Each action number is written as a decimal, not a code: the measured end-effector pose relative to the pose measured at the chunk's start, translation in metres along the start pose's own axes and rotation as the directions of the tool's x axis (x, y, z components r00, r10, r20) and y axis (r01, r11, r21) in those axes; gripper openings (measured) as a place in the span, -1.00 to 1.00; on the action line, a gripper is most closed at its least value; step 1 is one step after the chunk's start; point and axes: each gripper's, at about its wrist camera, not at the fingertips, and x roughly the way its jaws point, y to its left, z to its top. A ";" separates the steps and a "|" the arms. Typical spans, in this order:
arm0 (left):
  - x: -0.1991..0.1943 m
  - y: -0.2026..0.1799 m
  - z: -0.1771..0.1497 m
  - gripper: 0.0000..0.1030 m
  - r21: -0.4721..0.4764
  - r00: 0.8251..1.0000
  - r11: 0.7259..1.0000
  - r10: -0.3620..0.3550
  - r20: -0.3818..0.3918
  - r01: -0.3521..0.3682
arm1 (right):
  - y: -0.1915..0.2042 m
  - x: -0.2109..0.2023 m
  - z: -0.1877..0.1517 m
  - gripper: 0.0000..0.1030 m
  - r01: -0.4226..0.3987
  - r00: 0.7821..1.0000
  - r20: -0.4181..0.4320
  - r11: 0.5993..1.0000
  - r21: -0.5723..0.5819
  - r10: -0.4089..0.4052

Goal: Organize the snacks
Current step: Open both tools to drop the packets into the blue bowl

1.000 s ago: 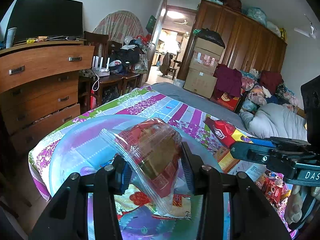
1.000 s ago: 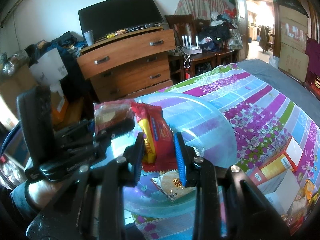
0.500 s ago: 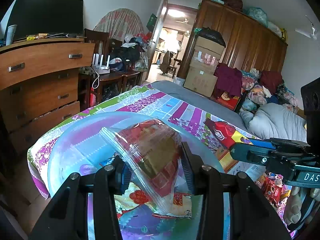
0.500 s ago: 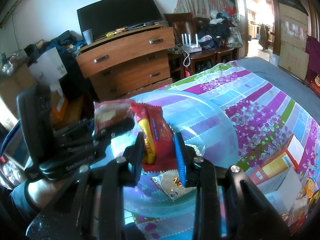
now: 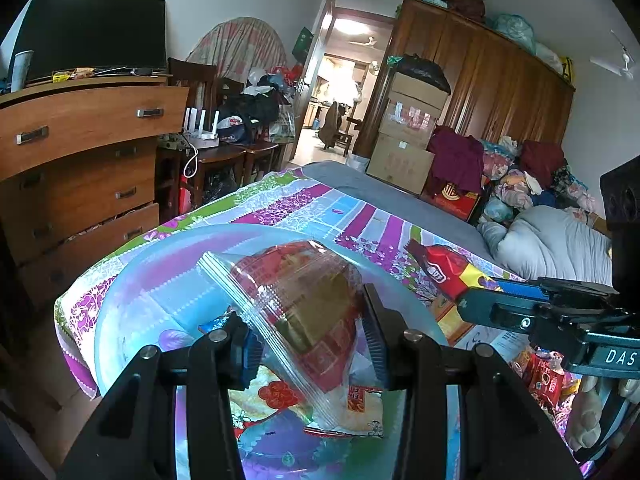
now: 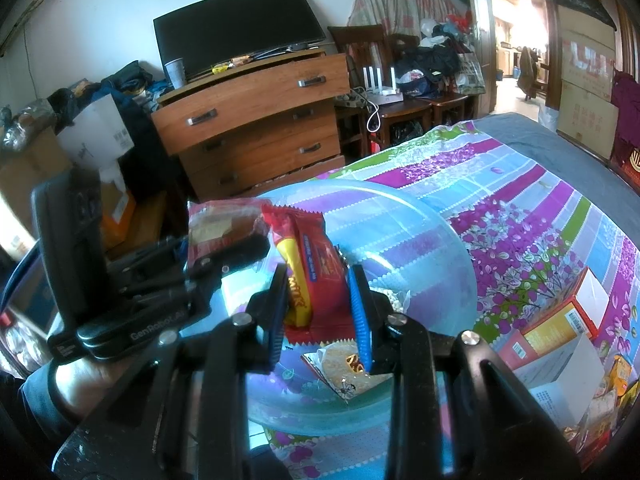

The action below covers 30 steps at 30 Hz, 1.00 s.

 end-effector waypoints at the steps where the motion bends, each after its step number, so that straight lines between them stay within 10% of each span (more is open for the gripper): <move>1: 0.000 0.000 0.001 -0.13 -0.001 1.000 1.000 -0.001 -0.002 0.001 | 0.000 -0.001 0.001 -0.43 0.000 1.000 0.000 1.000 0.000 0.000; 30: 0.000 -0.001 -0.015 -0.01 -0.012 1.000 1.000 0.023 -0.020 -0.023 | -0.001 0.009 -0.009 -0.40 -0.006 1.000 -0.018 1.000 0.006 0.006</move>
